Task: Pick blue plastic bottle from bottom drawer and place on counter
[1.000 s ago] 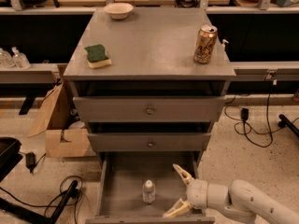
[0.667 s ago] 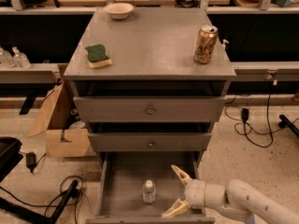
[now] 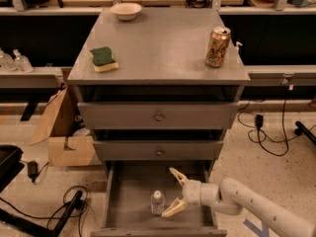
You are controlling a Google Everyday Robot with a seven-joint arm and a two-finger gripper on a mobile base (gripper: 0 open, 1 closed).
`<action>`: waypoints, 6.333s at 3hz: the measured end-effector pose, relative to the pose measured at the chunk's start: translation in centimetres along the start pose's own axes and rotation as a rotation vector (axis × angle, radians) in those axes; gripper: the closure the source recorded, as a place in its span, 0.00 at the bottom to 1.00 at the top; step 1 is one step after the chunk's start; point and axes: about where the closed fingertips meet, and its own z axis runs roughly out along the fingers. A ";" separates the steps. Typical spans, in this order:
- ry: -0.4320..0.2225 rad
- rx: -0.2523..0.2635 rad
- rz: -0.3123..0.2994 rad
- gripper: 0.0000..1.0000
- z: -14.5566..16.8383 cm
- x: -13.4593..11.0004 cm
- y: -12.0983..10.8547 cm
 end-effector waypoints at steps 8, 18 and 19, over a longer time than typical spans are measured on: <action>0.016 -0.108 0.091 0.70 11.0 14.8 0.5; -0.049 -0.018 0.208 1.00 -14.3 -43.4 -12.3; -0.024 0.138 0.178 1.00 -14.5 -54.6 -14.5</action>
Offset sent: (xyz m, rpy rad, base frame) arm 0.0464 0.0362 -0.1057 -0.0435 -0.0054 0.0565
